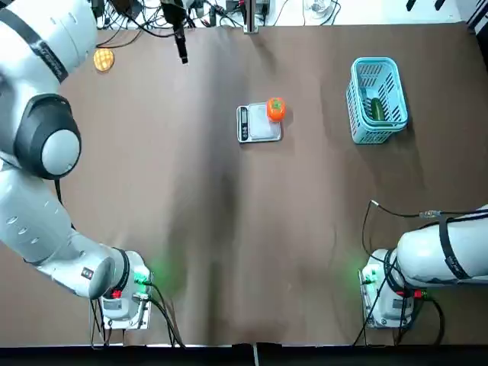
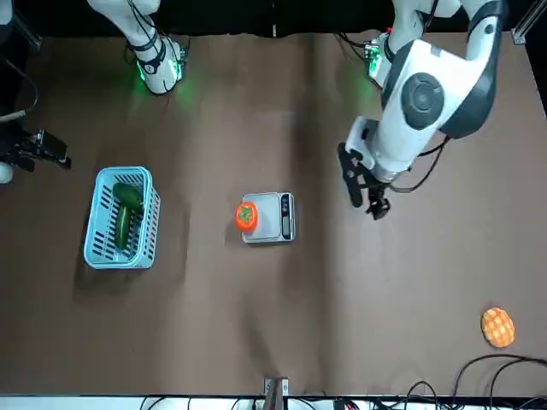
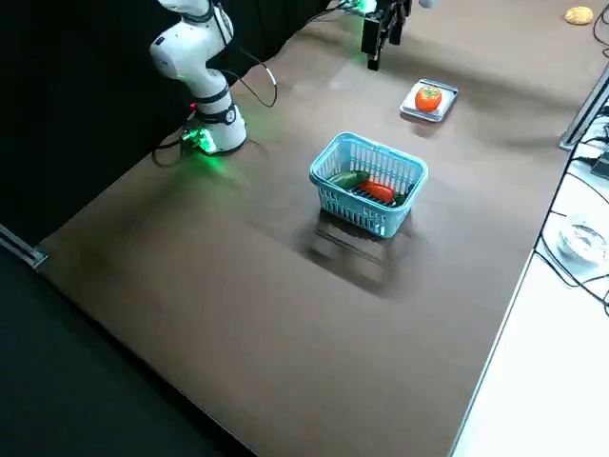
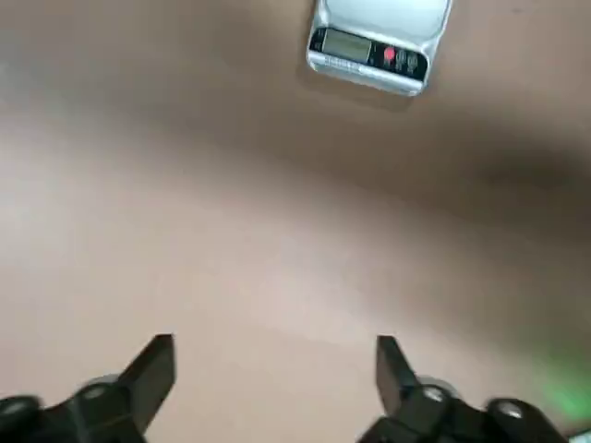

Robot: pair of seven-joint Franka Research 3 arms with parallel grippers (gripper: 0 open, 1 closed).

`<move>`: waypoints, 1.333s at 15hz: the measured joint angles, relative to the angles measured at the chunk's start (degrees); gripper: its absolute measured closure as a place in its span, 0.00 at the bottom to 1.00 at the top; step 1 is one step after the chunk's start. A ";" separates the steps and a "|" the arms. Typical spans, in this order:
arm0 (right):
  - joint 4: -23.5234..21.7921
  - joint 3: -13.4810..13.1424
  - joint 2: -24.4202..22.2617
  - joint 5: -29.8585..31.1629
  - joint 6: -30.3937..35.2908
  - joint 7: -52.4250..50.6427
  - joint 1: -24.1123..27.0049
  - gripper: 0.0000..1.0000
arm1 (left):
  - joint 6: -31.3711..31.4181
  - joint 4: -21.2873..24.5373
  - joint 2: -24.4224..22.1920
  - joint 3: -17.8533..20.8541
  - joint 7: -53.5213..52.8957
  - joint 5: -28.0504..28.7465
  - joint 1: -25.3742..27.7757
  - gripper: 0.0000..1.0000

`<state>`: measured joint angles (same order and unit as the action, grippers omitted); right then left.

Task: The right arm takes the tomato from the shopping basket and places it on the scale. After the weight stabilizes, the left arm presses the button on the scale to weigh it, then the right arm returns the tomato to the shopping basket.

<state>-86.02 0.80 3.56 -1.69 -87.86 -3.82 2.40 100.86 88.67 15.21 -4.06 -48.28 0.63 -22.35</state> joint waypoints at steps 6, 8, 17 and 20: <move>-0.01 0.06 0.00 0.00 0.00 0.00 0.00 0.00 | -8.86 0.02 -4.41 0.11 0.10 0.00 6.20 0.00; 0.00 0.07 0.00 0.00 -0.04 0.00 0.00 0.01 | -12.25 0.08 -5.66 0.41 2.55 0.04 9.24 0.00; -0.08 0.06 0.04 -0.14 -1.20 0.00 0.00 0.00 | -21.21 -1.46 -6.25 0.33 9.84 0.09 23.22 0.00; -0.11 0.05 0.07 -0.14 -1.26 0.00 0.00 0.00 | -23.18 -2.53 -6.88 0.21 20.77 0.09 23.79 0.00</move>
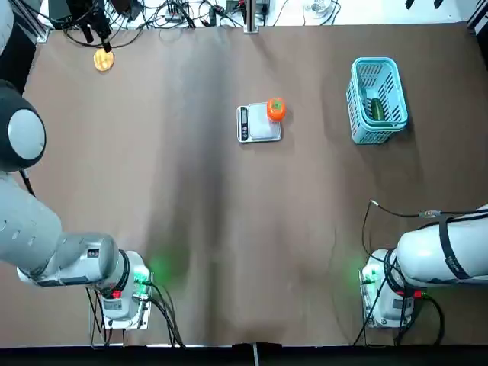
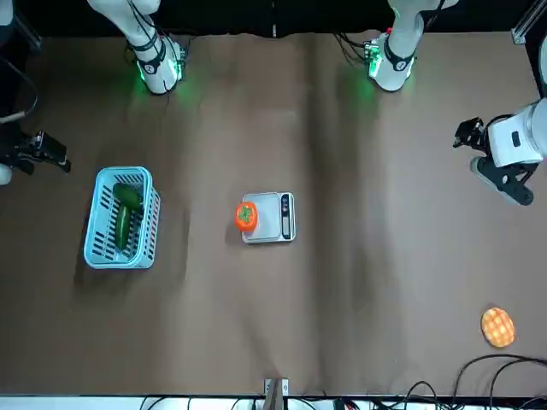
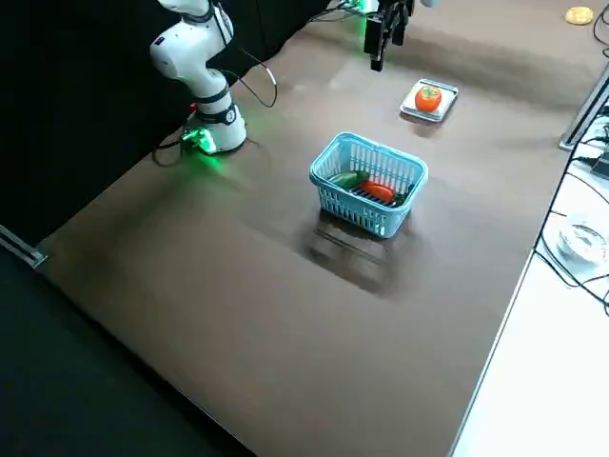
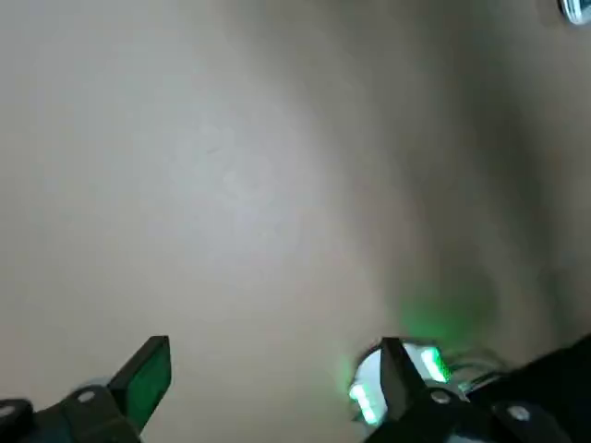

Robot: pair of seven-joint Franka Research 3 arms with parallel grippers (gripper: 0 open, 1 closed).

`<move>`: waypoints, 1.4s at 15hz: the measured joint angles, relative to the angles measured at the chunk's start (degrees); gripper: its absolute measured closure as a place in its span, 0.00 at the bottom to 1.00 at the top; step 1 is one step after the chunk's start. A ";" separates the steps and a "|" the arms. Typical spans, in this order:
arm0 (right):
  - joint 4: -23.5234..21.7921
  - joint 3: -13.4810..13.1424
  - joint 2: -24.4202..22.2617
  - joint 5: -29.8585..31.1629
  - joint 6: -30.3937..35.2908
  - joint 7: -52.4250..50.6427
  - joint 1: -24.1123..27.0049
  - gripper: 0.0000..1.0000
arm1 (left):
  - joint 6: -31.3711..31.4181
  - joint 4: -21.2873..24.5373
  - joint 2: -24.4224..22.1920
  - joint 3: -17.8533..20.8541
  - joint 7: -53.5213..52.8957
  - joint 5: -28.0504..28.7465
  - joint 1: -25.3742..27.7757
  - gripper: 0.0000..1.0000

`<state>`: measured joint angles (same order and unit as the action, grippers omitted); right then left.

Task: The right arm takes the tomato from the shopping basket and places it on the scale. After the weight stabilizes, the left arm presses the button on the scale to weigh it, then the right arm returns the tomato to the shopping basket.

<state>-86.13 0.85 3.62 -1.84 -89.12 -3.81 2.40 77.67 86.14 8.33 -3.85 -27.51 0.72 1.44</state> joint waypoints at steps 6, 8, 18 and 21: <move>-0.75 0.93 2.36 -4.50 0.05 -0.17 -3.31 0.00 | -0.22 -0.34 -0.79 -0.84 22.58 0.00 -0.88 0.00; -1.00 1.26 5.11 -8.05 -0.83 0.04 -7.69 0.01 | -0.47 -0.55 -1.07 -0.84 26.57 -0.91 -0.83 0.00; -14.15 1.56 20.44 -49.26 -19.58 -14.22 -14.16 0.01 | -0.81 -0.60 -3.71 0.78 32.55 -1.52 0.07 0.00; -16.30 1.45 23.65 -55.89 -20.40 -22.40 -14.23 0.01 | -0.63 0.03 -6.29 3.50 36.09 -1.62 -3.21 0.00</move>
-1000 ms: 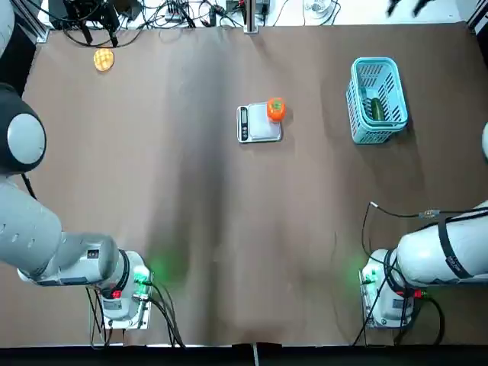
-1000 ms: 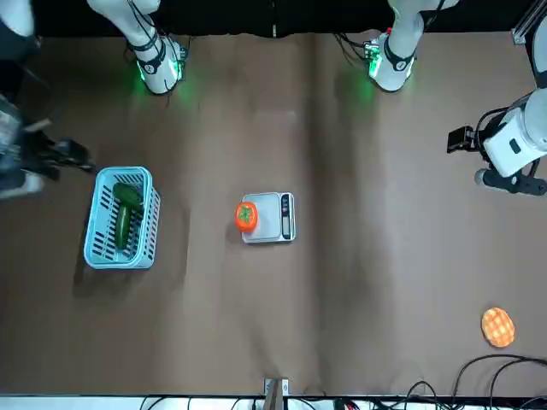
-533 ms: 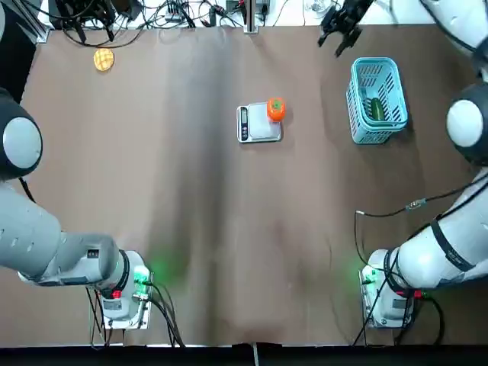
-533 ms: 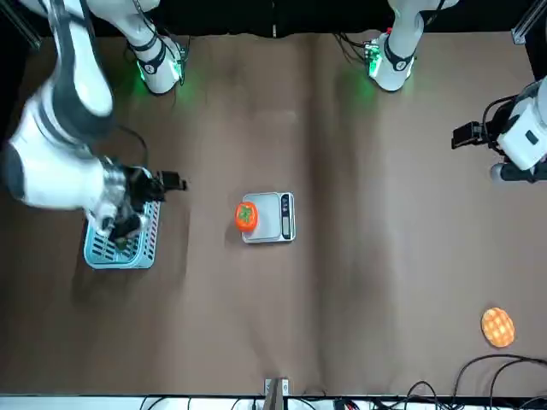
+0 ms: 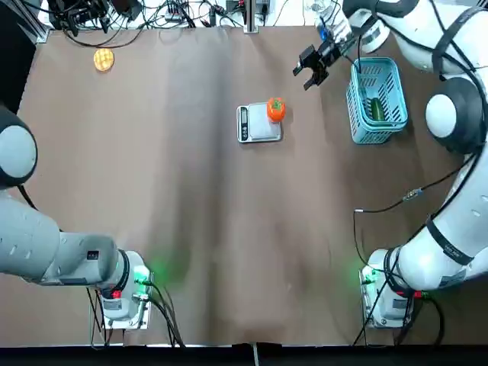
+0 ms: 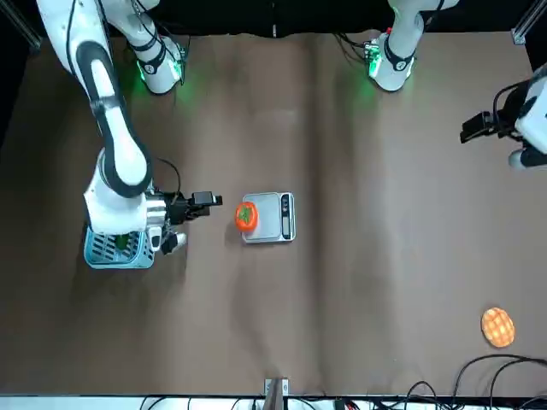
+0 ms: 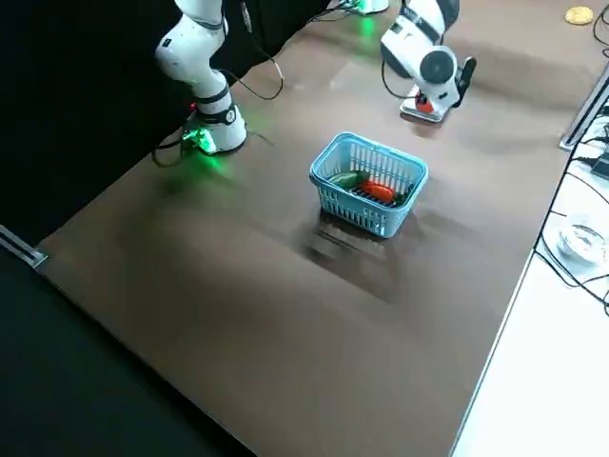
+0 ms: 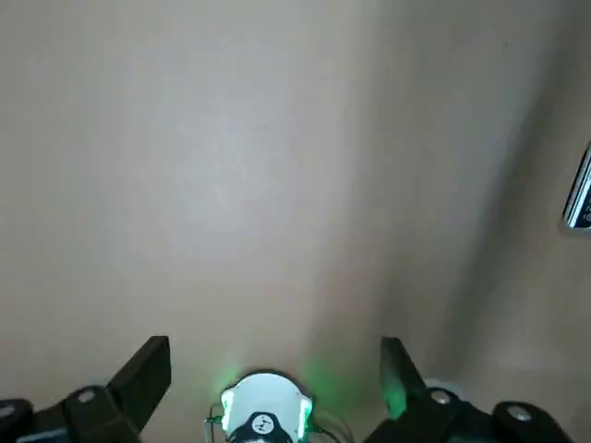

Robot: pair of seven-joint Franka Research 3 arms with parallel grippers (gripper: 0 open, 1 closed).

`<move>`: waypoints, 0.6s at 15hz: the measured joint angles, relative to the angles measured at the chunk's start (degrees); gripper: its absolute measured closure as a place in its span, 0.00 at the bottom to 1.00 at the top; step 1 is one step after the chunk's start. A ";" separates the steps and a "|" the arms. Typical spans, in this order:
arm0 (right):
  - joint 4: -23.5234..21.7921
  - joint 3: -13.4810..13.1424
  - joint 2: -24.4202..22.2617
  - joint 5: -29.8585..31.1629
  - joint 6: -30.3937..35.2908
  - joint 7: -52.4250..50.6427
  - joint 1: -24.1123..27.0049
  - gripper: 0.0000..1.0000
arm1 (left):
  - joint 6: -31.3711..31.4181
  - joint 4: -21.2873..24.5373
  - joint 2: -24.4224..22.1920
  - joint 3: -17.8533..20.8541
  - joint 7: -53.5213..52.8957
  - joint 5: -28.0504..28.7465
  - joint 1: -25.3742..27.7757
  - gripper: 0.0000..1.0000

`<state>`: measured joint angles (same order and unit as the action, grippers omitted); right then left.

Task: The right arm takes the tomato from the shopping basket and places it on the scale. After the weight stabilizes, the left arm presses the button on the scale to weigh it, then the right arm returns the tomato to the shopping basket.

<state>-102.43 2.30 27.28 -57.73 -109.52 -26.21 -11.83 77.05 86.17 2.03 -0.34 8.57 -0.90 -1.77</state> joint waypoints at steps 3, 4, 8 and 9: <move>-0.67 -0.03 4.47 -5.80 -0.51 -4.82 -0.04 0.01 | 0.59 1.48 -1.59 6.60 0.38 -1.05 -4.88 0.00; -0.76 0.02 5.55 -7.33 -0.99 -6.13 -0.17 0.01 | 1.95 2.87 -2.29 7.11 0.03 -1.29 -5.05 0.00; -0.97 0.10 8.38 -12.46 -4.88 -11.72 -2.27 0.01 | 6.40 9.93 -6.47 7.23 -0.41 -1.37 -5.03 0.00; -0.98 0.10 9.08 -13.93 -5.81 -13.10 -3.14 0.01 | 6.64 10.66 -6.99 7.24 -0.41 -1.37 -5.02 0.00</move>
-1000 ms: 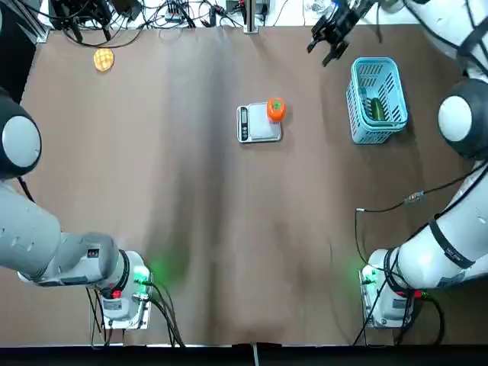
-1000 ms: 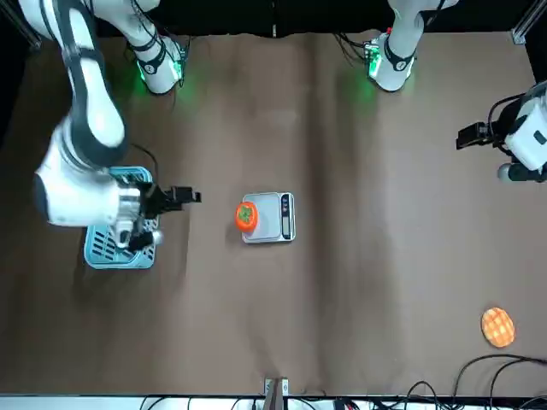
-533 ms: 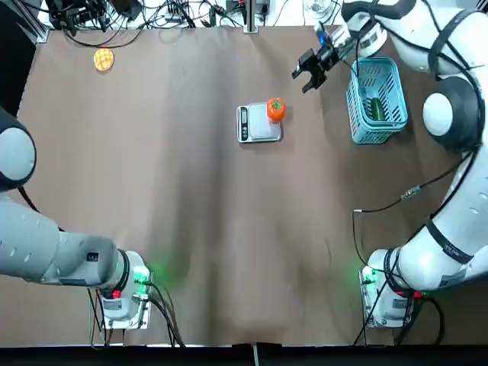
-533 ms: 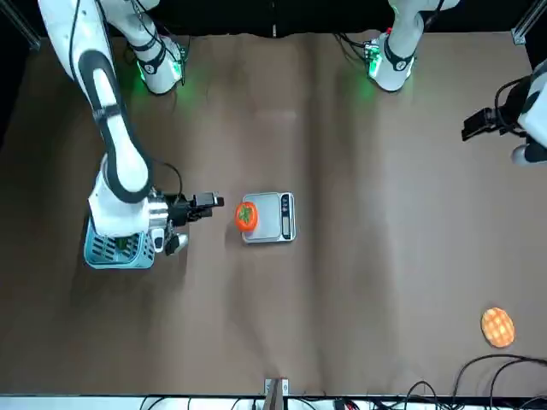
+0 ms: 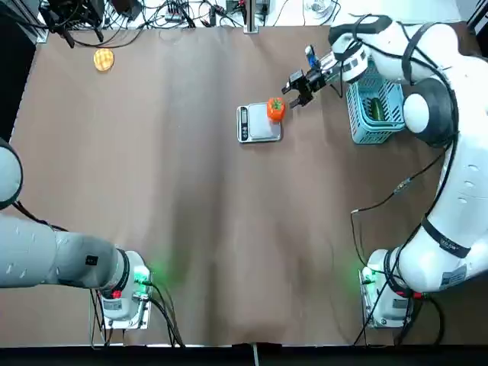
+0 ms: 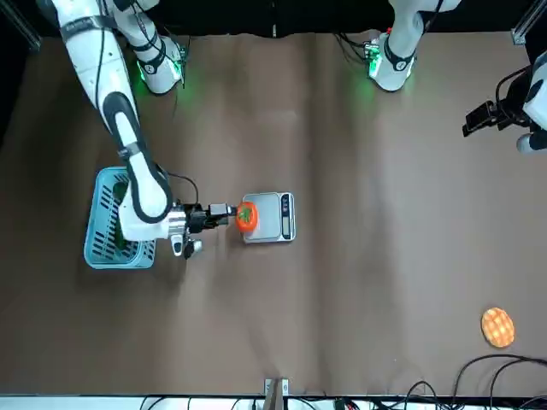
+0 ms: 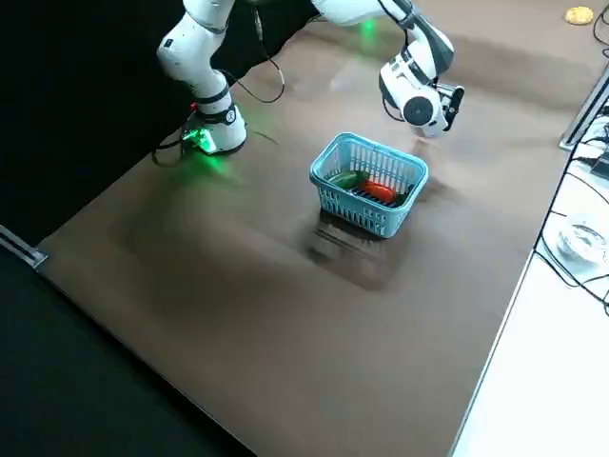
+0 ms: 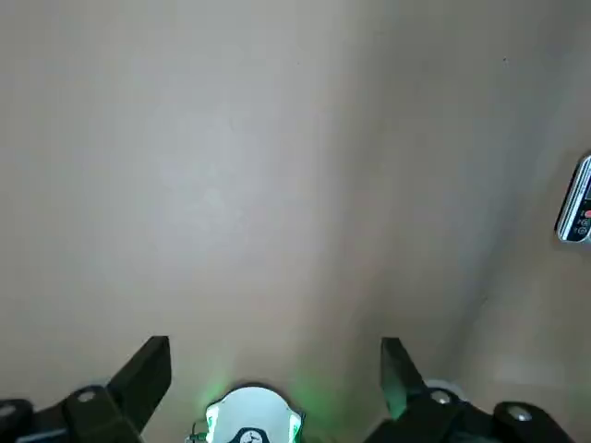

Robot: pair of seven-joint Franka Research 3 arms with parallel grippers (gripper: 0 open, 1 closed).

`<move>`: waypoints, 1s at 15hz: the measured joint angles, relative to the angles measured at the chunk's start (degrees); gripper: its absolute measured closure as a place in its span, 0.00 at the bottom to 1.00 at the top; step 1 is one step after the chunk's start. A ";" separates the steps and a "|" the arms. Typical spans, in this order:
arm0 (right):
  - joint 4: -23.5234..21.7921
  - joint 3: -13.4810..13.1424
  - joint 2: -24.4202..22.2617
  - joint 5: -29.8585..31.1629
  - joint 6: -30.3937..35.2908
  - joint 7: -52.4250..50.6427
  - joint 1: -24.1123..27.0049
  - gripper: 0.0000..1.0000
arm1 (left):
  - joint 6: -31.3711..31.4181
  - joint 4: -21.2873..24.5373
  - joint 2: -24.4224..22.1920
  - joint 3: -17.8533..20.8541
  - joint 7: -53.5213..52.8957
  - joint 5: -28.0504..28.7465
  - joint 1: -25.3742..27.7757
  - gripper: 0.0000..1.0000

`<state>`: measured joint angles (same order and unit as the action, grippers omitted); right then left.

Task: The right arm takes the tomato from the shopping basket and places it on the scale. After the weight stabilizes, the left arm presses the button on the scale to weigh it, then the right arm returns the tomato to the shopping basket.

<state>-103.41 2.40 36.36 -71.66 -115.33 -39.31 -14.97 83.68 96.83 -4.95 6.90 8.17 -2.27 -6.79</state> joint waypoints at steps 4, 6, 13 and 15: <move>-0.14 0.00 2.30 -2.74 -3.64 -4.39 -2.69 0.01 | 0.61 0.61 -0.43 -0.08 0.00 0.00 -0.28 0.00; -0.24 -0.07 2.86 -2.97 -3.65 -5.21 -2.68 0.01 | 0.80 0.61 -0.43 -0.07 0.00 0.00 -0.31 0.00; -0.71 -0.02 3.17 -5.00 -3.64 -5.57 -2.96 0.02 | 0.83 0.61 -0.43 0.01 0.00 0.00 0.01 0.00; -0.78 0.00 3.17 -5.54 -3.63 -5.60 -3.25 0.04 | 0.83 0.62 -0.43 0.01 0.00 0.00 0.01 0.00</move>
<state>-104.20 2.41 39.52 -77.19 -118.96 -44.91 -18.22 84.51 97.46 -5.38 6.92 8.17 -2.27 -6.78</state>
